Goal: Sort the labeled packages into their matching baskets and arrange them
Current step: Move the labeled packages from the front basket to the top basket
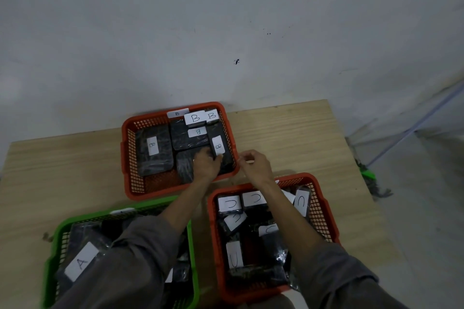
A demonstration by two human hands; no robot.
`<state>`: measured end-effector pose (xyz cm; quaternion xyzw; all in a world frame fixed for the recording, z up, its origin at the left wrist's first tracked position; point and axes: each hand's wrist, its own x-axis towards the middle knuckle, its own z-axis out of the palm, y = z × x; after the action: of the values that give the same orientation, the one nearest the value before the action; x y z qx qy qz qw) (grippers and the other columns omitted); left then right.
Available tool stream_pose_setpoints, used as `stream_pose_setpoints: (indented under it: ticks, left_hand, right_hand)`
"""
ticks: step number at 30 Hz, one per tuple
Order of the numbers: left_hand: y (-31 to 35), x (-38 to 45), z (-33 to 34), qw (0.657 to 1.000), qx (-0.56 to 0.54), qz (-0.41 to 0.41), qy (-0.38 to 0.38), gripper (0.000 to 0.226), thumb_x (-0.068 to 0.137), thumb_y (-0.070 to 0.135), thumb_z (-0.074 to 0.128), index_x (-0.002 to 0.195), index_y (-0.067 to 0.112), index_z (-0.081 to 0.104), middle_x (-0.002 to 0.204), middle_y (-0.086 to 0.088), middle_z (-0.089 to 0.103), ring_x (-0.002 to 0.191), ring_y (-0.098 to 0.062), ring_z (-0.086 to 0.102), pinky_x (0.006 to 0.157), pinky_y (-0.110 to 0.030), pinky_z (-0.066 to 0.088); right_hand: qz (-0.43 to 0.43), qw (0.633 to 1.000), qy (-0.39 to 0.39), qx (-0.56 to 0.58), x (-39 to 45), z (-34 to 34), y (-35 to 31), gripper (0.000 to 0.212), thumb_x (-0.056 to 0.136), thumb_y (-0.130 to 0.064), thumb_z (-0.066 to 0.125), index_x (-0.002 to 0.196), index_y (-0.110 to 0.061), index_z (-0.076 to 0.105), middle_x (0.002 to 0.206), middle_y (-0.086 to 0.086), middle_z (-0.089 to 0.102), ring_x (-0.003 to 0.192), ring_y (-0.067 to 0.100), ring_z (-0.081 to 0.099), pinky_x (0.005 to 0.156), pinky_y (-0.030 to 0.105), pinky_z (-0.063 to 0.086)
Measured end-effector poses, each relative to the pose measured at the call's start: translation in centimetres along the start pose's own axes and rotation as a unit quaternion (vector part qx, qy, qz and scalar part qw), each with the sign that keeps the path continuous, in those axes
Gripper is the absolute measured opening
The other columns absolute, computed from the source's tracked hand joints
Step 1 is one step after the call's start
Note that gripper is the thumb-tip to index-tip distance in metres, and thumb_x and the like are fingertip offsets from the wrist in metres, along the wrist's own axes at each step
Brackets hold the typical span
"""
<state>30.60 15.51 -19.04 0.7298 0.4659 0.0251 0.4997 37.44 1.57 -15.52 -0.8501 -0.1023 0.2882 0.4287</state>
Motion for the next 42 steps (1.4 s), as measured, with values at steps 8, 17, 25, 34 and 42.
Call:
stream_pose_setpoints:
  ticks: [8, 17, 25, 34, 42]
  left_hand:
    - [-0.8, -5.8, 0.3, 0.977, 0.042, 0.207, -0.041, 0.024, 0.090, 0.021, 0.066, 0.113, 0.017, 0.064, 0.112, 0.001, 0.062, 0.106, -0.013, 0.060, 0.093, -0.031, 0.052]
    - [-7.7, -14.0, 2.7, 0.927, 0.202, 0.242, -0.205, 0.018, 0.087, 0.043, 0.066, 0.101, 0.032, 0.066, 0.094, 0.022, 0.061, 0.082, 0.008, 0.056, 0.067, -0.011, 0.044]
    - [-9.4, -16.5, 3.0, 0.861, 0.365, 0.262, -0.237, 0.029, 0.092, 0.029, 0.061, 0.121, 0.028, 0.063, 0.114, 0.007, 0.060, 0.096, -0.010, 0.060, 0.079, -0.031, 0.054]
    - [-7.7, -17.9, 3.1, 0.824, 0.351, 0.177, -0.409, 0.025, 0.084, 0.028, 0.071, 0.107, 0.020, 0.068, 0.115, 0.004, 0.066, 0.093, -0.009, 0.059, 0.077, -0.022, 0.048]
    - [-7.8, -18.9, 3.8, 0.831, 0.374, 0.124, -0.391, 0.023, 0.080, 0.021, 0.073, 0.102, 0.020, 0.065, 0.103, 0.001, 0.067, 0.088, -0.015, 0.061, 0.070, -0.025, 0.048]
  right_hand:
    - [-0.001, 0.999, -0.006, 0.047, -3.1, -4.3, 3.3, 0.022, 0.096, -0.015, 0.060, 0.118, -0.012, 0.064, 0.102, -0.006, 0.063, 0.083, 0.001, 0.064, 0.067, 0.008, 0.048]
    - [0.009, 0.998, -0.010, -0.063, -8.6, -8.3, 10.9, 0.005, 0.093, -0.021, 0.063, 0.092, -0.020, 0.068, 0.092, -0.006, 0.068, 0.088, 0.011, 0.063, 0.076, 0.023, 0.049]
    - [-0.072, 0.954, -0.165, -0.241, -12.3, -6.4, 13.8, 0.019, 0.089, -0.026, 0.067, 0.108, -0.023, 0.069, 0.112, -0.001, 0.068, 0.105, 0.016, 0.062, 0.089, 0.033, 0.054]
    - [-0.138, 0.894, -0.297, -0.304, -14.2, -4.7, 12.5, 0.025, 0.085, -0.041, 0.066, 0.094, -0.021, 0.076, 0.095, 0.001, 0.071, 0.083, 0.013, 0.064, 0.074, 0.035, 0.058]
    - [-0.088, 0.843, -0.394, -0.354, -14.2, -4.0, 11.8, 0.040, 0.079, -0.043, 0.075, 0.113, -0.023, 0.069, 0.108, 0.003, 0.070, 0.093, 0.021, 0.068, 0.083, 0.037, 0.059]
